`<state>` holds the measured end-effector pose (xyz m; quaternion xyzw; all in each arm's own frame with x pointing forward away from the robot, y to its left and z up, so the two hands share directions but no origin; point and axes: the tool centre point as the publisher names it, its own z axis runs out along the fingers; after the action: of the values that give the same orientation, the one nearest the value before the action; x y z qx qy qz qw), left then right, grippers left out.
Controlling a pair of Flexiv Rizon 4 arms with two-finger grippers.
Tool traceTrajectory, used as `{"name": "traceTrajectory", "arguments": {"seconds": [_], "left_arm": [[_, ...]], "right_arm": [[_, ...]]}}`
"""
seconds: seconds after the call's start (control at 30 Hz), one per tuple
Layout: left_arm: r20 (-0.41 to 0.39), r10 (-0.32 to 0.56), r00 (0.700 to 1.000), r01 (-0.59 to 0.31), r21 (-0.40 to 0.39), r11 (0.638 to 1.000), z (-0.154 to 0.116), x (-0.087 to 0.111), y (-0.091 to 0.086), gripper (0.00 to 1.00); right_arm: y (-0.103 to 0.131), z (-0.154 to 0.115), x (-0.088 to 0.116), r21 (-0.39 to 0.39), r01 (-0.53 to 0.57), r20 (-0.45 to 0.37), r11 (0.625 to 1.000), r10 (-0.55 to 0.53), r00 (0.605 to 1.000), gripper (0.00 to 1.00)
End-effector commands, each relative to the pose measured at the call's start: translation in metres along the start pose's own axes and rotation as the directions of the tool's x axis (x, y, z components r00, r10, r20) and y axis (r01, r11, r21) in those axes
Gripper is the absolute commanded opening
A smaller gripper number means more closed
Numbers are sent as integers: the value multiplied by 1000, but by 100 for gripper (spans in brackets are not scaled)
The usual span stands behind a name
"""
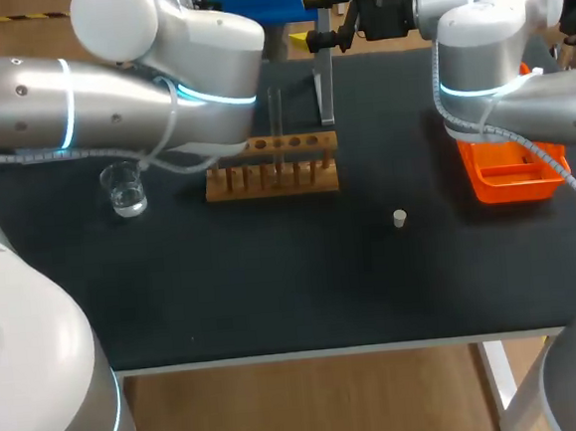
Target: Invert the test tube, pick up the pipette, mount the tip to pipette, aspirate from beaker and dispense into the tube, eject the tip, return the pipette, and cap with the stopper.
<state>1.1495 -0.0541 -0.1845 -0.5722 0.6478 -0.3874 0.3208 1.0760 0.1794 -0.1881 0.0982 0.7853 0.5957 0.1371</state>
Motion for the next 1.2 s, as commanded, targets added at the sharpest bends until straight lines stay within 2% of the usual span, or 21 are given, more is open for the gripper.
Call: {"name": "traceTrajectory", "arguments": {"seconds": [0.03,1.2], "left_arm": [[10,-4,1000,4,-12,1000,4,2,-2,0],[0,-34,999,34,-71,997,20,-2,12,0]], "right_arm": [[-1,0,1,-2,1,5,1000,-1,1000,100],[-1,0,1,-2,1,5,1000,-1,1000,100]]}}
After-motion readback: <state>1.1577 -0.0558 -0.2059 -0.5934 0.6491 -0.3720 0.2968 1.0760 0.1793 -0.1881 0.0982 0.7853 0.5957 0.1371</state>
